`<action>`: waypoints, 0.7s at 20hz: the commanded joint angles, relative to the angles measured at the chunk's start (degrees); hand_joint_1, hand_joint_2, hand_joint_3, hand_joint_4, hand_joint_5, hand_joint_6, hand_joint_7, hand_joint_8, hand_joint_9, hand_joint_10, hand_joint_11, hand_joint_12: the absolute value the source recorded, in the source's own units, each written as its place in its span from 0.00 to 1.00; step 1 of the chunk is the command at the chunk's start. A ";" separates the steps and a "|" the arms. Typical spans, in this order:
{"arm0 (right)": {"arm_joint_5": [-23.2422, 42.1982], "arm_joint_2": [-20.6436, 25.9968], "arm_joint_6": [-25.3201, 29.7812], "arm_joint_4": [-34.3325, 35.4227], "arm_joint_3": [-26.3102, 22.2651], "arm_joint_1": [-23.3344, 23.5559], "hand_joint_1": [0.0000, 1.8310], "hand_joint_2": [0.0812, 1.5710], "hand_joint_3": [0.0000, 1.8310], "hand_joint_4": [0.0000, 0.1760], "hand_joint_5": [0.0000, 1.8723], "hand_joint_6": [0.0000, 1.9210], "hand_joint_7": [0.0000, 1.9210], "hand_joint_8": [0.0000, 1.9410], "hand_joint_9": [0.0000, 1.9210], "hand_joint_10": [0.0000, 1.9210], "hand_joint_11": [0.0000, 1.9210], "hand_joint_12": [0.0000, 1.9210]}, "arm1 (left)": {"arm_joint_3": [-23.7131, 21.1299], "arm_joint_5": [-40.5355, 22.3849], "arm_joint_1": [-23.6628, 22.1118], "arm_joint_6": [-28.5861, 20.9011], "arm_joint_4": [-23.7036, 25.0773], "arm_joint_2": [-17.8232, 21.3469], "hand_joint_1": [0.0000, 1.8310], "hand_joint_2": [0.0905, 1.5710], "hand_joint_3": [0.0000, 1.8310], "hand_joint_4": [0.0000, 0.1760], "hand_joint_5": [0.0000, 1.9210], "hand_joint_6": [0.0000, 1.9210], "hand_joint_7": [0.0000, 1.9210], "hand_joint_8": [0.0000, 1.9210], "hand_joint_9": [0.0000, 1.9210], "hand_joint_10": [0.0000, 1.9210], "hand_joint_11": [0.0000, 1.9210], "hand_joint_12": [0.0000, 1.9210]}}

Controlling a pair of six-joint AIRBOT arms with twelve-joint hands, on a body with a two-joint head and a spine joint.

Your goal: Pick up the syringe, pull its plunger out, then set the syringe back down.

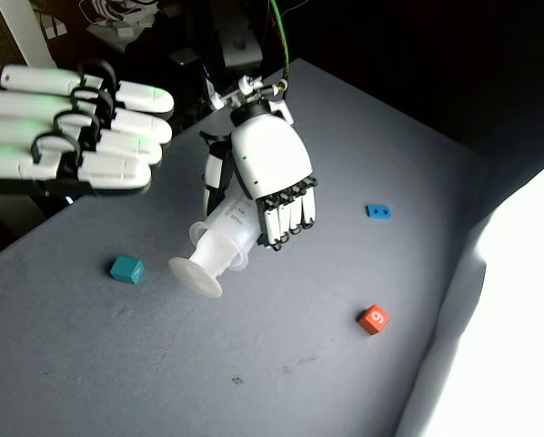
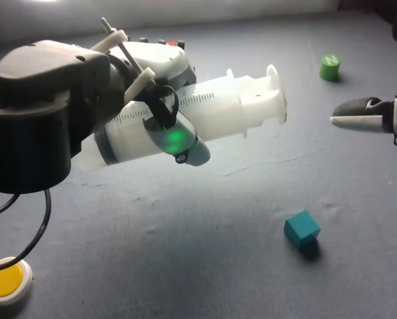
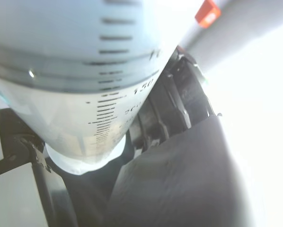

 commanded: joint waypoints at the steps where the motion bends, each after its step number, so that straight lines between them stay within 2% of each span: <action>1: 8.63 -0.29 1.16 -0.84 0.20 0.18 0.64 0.59 0.00 0.00 0.03 0.01 0.04 0.00 0.04 0.01 0.02 0.01 | -0.24 -0.31 -1.37 0.42 2.34 0.66 0.64 0.78 0.00 0.00 0.36 0.67 0.42 0.77 0.35 0.69 0.22 0.82; 2: 10.14 -0.77 2.21 -0.84 0.35 -0.26 0.64 0.59 0.00 0.00 0.03 0.01 0.04 0.00 0.04 0.01 0.02 0.01 | -0.42 -0.31 -1.76 0.91 1.90 1.02 0.64 0.78 0.00 0.00 0.36 0.67 0.42 0.77 0.35 0.69 0.22 0.82; 3: 11.70 -1.53 3.78 -0.72 0.58 -1.36 0.63 0.62 0.00 0.00 0.04 0.01 0.05 0.00 0.06 0.00 0.01 0.12 | -0.65 -0.31 -2.14 1.36 1.56 1.39 0.65 0.78 0.00 0.00 0.36 0.66 0.43 0.76 0.35 0.69 0.23 0.81; 5: 12.09 -3.47 7.62 4.60 2.70 -3.22 0.62 0.63 0.00 0.00 0.04 0.01 0.05 0.00 0.05 0.00 0.00 0.13 | -1.03 -0.31 -2.90 2.13 0.82 1.89 0.64 0.78 0.00 0.00 0.36 0.66 0.42 0.77 0.35 0.70 0.22 0.82; 7: 11.95 -4.70 7.64 8.12 5.36 -3.44 0.61 0.63 0.00 0.00 0.06 0.01 0.07 0.00 0.08 0.01 0.00 0.19 | -1.30 -0.27 -3.56 2.79 0.08 2.07 0.65 0.77 0.00 0.00 0.37 0.65 0.43 0.76 0.35 0.70 0.23 0.81; 9: 11.96 -5.23 7.66 7.88 6.11 -3.47 0.61 0.65 0.00 0.00 0.06 0.01 0.07 0.00 0.07 0.00 0.00 0.20 | -1.67 -0.23 -3.87 2.81 -0.17 2.31 0.65 0.78 0.00 0.00 0.36 0.65 0.42 0.77 0.35 0.71 0.23 0.83; 11: 10.93 -6.28 7.45 7.14 6.76 -3.45 0.63 0.64 0.00 0.00 0.09 0.01 0.09 0.01 0.09 0.01 0.00 0.24 | -1.93 -0.16 -3.94 2.81 -0.27 2.51 0.65 0.78 0.00 0.00 0.36 0.65 0.42 0.79 0.35 0.73 0.22 0.84; 12: 10.32 -6.90 7.35 7.14 7.29 -3.46 0.63 0.64 0.00 0.00 0.09 0.01 0.09 0.00 0.09 0.01 0.00 0.24 | -2.05 -0.16 -3.95 2.81 -0.27 2.63 0.65 0.77 0.00 0.00 0.37 0.64 0.43 0.76 0.36 0.72 0.23 0.83; 14: 8.03 -9.45 7.37 6.68 9.55 -3.45 0.62 0.65 0.00 0.00 0.09 0.01 0.09 0.00 0.10 0.01 0.00 0.25 | -2.13 -0.16 -4.01 2.81 -0.27 2.70 0.65 0.78 0.00 0.00 0.36 0.65 0.43 0.77 0.35 0.72 0.22 0.85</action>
